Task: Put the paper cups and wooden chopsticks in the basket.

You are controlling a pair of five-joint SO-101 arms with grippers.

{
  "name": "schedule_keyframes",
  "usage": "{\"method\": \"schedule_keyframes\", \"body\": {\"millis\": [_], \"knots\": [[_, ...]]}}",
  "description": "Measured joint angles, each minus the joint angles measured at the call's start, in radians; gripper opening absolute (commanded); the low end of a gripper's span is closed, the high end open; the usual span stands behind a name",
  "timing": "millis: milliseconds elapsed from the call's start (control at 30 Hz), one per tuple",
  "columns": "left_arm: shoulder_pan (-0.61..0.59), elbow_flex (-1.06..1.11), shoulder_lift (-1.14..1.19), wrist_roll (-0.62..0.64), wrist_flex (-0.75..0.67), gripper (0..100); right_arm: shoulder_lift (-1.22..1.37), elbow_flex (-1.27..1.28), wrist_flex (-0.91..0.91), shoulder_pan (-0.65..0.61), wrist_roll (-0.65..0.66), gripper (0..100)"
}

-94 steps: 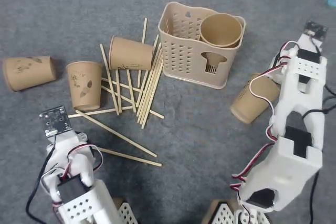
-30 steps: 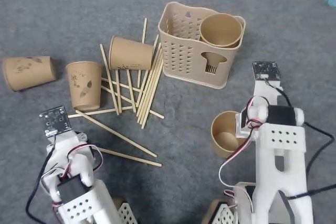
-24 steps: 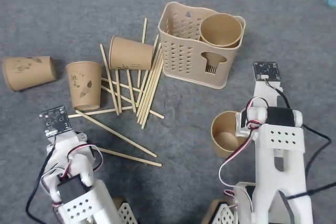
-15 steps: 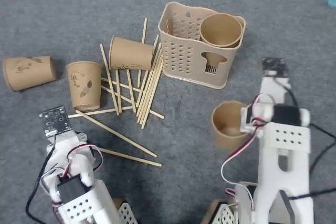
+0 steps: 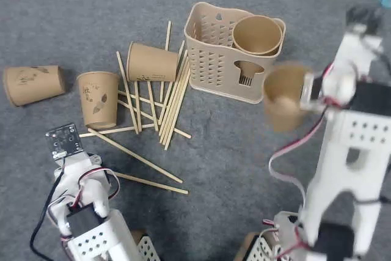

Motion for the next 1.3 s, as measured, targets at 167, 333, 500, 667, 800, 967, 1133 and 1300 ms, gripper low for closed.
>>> {"method": "schedule_keyframes", "body": {"millis": [167, 333, 500, 667, 800, 967, 1133, 1300], "knots": [[0.0, 0.0, 0.0, 0.0, 0.0, 1, 0.227, -0.394, 0.002, -0.003, -0.121, 0.6], [0.0, 0.0, 0.0, 0.0, 0.0, 1, 0.365, -0.684, 0.002, -0.055, -0.204, 0.6], [0.0, 0.0, 0.0, 0.0, 0.0, 1, 0.437, -0.882, -0.003, -0.147, -0.241, 0.6], [0.0, 0.0, 0.0, 0.0, 0.0, 1, 0.493, -0.93, -0.012, -0.196, -0.275, 0.6], [0.0, 0.0, 0.0, 0.0, 0.0, 1, 0.549, -0.931, -0.012, -0.195, -0.279, 0.6], [0.0, 0.0, 0.0, 0.0, 0.0, 1, 0.62, -0.931, -0.012, -0.196, -0.279, 0.6], [0.0, 0.0, 0.0, 0.0, 0.0, 1, 0.686, -0.931, -0.015, -0.195, -0.281, 0.6], [0.0, 0.0, 0.0, 0.0, 0.0, 1, 0.713, -0.931, -0.015, -0.189, -0.273, 0.6]]}}
